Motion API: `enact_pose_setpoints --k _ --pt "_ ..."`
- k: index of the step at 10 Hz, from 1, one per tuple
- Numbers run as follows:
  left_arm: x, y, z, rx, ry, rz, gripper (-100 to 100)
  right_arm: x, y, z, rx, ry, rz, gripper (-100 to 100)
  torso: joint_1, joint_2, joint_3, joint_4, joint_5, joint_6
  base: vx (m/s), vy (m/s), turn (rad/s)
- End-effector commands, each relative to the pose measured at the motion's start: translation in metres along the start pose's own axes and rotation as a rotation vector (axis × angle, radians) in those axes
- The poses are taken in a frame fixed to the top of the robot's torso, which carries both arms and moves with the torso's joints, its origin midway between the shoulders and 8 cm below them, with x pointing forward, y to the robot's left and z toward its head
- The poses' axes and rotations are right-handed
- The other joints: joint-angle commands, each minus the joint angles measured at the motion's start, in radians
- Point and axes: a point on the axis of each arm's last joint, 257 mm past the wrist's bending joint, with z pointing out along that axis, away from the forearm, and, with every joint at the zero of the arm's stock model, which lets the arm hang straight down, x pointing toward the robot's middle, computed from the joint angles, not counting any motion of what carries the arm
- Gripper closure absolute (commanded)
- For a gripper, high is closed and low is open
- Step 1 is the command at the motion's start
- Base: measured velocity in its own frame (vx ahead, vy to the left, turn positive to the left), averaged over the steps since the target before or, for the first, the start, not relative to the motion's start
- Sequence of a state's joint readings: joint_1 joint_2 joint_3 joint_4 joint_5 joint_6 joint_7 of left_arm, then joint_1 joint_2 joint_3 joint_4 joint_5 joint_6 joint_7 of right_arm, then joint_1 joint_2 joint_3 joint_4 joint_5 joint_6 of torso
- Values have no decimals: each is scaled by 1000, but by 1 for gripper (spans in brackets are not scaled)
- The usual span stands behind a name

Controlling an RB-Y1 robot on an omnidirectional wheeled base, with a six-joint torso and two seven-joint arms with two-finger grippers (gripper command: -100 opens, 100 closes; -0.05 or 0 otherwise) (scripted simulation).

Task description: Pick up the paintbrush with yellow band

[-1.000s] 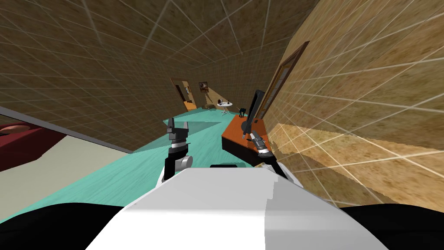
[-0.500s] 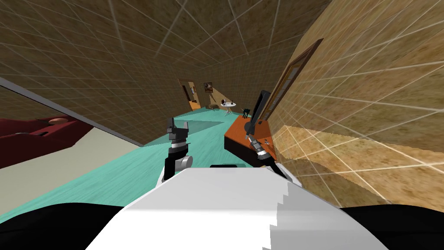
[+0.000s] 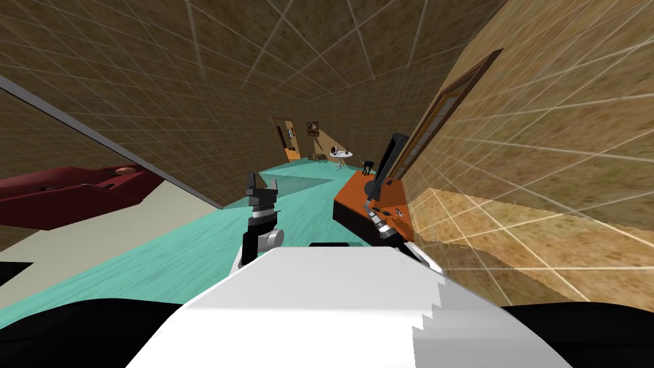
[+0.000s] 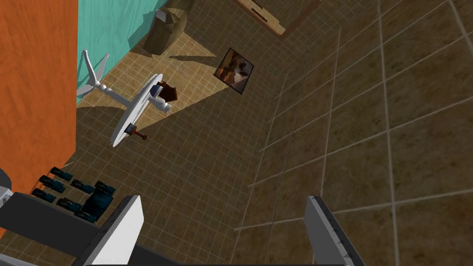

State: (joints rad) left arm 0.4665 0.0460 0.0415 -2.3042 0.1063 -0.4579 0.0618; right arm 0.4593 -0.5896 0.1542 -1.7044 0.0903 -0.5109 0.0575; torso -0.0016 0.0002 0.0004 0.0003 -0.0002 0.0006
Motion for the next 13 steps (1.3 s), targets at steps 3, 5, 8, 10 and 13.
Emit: enact_pose_setpoints --k 3,5,8,10,13 --pt "0 0 0 0 0 0 0 18 -43 -14 88 68 -44 -100 0 -1 0 0 0 -1 5 2 107" --pt "0 0 0 0 0 0 0 31 -71 -26 147 128 -88 -100 -1 -1 -1 0 0 -1 14 -3 137" --pt "0 0 0 0 0 0 0 52 -117 -51 241 250 -186 -100 -1 -2 -1 0 0 0 21 -3 143" --pt "0 0 0 0 0 0 0 60 -141 -67 290 313 -239 -100 -1 -2 -1 0 0 0 24 -9 122" --pt "0 0 0 0 0 0 0 64 -181 -100 381 387 -296 -100 -1 -2 -1 0 0 0 29 -14 127"
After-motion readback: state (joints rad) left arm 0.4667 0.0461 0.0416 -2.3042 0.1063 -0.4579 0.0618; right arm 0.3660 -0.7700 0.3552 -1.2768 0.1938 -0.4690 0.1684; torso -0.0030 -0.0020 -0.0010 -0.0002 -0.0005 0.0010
